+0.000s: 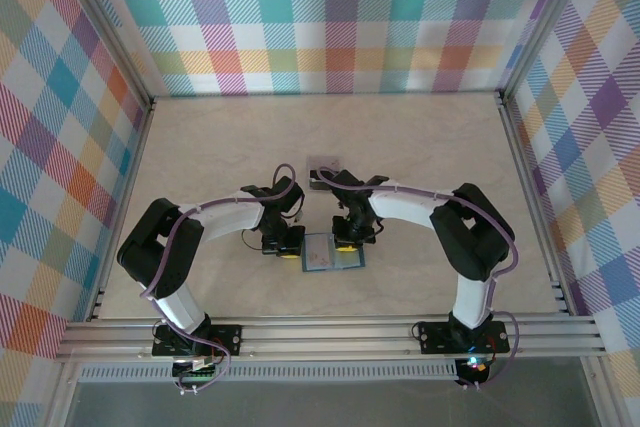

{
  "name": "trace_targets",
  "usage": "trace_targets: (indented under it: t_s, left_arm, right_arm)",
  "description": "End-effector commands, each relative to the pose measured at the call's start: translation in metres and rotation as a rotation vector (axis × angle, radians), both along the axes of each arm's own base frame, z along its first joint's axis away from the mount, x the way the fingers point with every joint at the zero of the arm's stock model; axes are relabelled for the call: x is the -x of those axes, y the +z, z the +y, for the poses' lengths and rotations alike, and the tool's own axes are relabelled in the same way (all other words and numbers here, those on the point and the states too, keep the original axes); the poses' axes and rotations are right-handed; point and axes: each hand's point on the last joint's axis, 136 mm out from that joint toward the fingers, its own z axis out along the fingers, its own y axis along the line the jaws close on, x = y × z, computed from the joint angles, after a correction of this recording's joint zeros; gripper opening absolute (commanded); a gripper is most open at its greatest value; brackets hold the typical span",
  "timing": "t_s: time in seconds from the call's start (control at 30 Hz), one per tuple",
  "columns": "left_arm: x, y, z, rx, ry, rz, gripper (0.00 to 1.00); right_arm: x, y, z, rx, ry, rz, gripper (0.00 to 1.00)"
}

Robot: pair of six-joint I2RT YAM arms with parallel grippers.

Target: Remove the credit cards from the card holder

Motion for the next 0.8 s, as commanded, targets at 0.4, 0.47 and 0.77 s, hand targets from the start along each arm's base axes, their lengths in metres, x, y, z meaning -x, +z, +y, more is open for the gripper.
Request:
trace_targets:
  t_s: [0.4, 0.47, 0.77]
  left_arm:
    - [-0.019, 0.04, -0.034, 0.173, 0.07, -0.045, 0.03]
    - [-0.019, 0.035, -0.036, 0.18, 0.078, -0.038, 0.03]
    - [-0.015, 0.011, -0.032, 0.147, 0.082, -0.004, 0.02]
  right_arm:
    - [0.001, 0.032, 0.007, -0.081, -0.002, -0.033, 0.18]
    - [0.001, 0.038, 0.012, -0.114, -0.005, -0.036, 0.19]
    - [0.001, 0.044, 0.049, -0.316, -0.016, 0.023, 0.2]
